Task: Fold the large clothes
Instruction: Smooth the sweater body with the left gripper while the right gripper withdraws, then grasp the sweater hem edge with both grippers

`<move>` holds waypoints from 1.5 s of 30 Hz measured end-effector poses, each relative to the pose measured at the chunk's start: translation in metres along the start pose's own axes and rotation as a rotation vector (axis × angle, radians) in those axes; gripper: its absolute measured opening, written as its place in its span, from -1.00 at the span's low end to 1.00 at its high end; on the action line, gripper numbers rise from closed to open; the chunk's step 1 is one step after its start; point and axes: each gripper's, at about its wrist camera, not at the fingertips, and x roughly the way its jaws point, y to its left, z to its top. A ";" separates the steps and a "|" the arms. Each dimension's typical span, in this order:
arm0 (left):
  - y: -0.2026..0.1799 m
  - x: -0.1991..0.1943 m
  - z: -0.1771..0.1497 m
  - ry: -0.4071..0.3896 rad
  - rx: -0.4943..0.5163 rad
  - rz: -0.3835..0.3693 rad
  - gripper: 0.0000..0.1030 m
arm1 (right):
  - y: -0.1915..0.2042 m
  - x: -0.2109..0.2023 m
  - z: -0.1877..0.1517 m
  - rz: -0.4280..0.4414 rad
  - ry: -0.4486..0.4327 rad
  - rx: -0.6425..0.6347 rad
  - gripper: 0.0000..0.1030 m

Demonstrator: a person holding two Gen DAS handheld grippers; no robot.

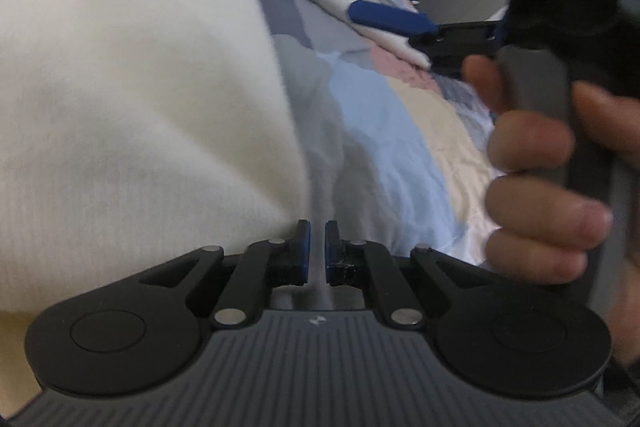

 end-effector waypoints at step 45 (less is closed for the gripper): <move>0.189 -0.311 0.058 -0.510 -0.417 0.677 -0.14 | 0.164 0.076 -0.064 0.185 0.228 -0.421 0.42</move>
